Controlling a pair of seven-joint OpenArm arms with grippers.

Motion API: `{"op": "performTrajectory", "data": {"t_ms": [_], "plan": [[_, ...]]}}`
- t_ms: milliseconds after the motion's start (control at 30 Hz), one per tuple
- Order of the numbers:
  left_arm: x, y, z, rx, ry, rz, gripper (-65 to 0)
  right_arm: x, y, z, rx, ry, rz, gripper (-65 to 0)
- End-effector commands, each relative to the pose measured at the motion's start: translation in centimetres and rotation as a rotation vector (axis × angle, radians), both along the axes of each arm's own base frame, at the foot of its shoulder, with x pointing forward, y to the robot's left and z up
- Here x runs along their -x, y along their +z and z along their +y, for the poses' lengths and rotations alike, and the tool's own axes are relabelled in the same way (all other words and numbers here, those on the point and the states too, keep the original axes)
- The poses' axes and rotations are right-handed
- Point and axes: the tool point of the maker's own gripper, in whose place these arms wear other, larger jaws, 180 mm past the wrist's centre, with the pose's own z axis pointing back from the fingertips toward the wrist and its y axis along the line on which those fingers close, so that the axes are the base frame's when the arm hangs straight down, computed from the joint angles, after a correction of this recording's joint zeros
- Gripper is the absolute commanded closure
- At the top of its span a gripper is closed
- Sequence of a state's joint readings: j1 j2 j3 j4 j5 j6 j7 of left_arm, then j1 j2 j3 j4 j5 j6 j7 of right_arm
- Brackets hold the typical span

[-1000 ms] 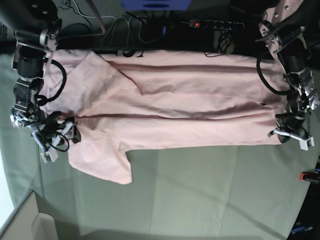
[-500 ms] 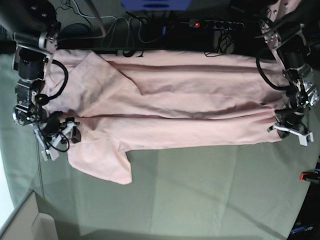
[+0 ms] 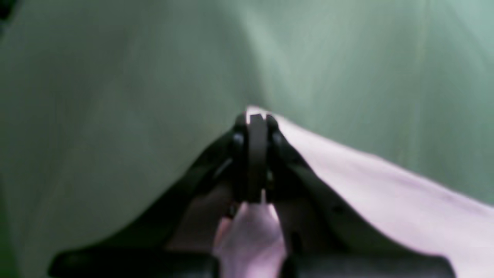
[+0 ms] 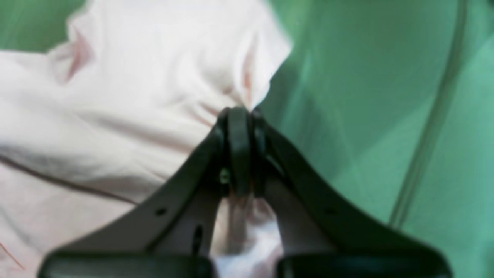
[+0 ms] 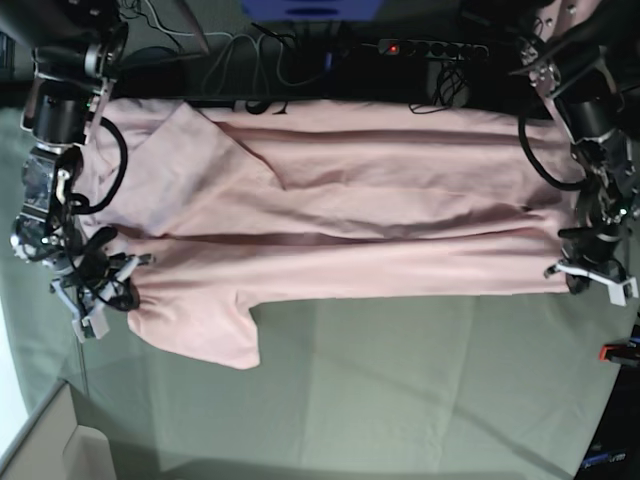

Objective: Layout the t-shirt on the table in an organized manner, then fold the t-shirt properly
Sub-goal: 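Regrasp the shirt edge with the right gripper beside the sleeve, then pull the shirt edges taut with both grippers and adjust holds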

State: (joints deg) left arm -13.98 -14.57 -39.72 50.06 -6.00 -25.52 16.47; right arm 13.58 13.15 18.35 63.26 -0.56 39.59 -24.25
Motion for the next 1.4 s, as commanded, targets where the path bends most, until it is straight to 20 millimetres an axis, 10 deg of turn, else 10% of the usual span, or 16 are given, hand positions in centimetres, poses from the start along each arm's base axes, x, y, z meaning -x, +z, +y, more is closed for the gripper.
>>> {"op": "performTrajectory", "data": {"t_ms": [0,367,900,1100,1367], "plan": [[-1.1,2.3,0.7,-0.016,0.011,-0.073,-0.1,-1.4,2.6,-0.3,0.005,0.006,-0.085,0.0],[-0.5,6.4,1.0,-0.005,0.024,-0.217,-0.1,-1.7,7.5,-2.0,0.004,-0.092,-0.241,0.0],[-1.5,13.3,-0.2,-0.064,-0.049,-0.271,-0.1,-2.2,8.5,-2.5,0.005,-0.106,-0.266,0.0],[-1.5,12.4,-0.3,-0.058,-0.045,-0.252,-0.2,-2.1,8.2,-2.4,0.002,-0.107,-0.258,0.0],[-1.5,5.5,-0.3,0.09,-0.009,-0.11,-0.6,-1.6,7.4,-2.2,0.001,-0.101,-0.241,0.0]]}}
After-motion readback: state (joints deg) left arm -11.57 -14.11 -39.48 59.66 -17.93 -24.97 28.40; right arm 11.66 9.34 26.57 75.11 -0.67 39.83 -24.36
